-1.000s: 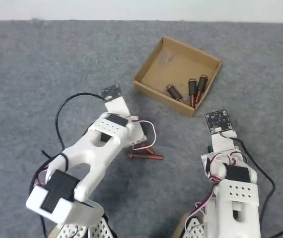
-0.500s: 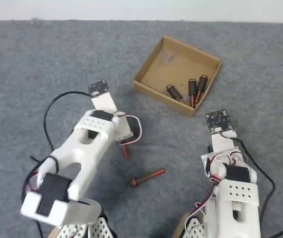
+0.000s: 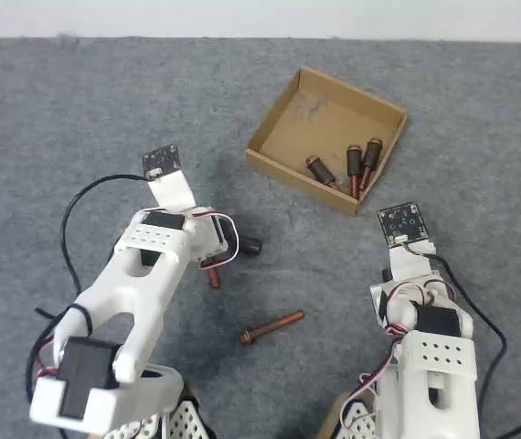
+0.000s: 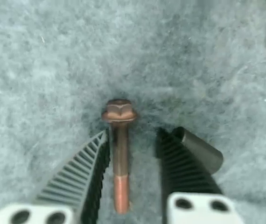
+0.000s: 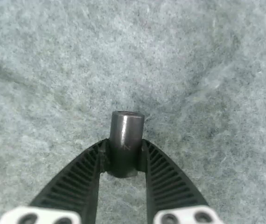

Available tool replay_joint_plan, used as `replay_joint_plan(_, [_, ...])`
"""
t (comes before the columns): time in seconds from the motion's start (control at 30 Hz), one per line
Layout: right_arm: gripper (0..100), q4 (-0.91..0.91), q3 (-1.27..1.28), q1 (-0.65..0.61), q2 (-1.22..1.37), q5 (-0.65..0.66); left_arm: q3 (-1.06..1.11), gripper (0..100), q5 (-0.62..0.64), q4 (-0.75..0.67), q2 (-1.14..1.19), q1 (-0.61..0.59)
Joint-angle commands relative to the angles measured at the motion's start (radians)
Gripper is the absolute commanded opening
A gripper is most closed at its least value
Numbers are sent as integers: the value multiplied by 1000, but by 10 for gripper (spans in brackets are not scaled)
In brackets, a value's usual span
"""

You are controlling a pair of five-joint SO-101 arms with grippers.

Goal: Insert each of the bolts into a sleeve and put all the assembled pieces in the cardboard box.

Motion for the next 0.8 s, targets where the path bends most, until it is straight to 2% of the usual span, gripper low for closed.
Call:
replay_joint_plan(0.0, [7,-8,-5,16,4,15,-64,152,-9,9,29,-9])
replay_joint_plan(0.13, [7,-8,-5,16,4,15,-142,95,-9,41,126,-11])
replay_joint_plan(0.27, [7,-8,-5,16,4,15,-206,94,-9,92,183,-14])
replay_joint_plan(0.47, [7,-8,-5,16,4,15,-209,84,-9,91,189,-14])
replay_joint_plan(0.57, [7,-8,-5,16,4,15,-211,8,-14,89,187,-14])
replay_joint_plan(0.77, [7,-8,-5,16,4,15,-197,10,-29,89,101,-83])
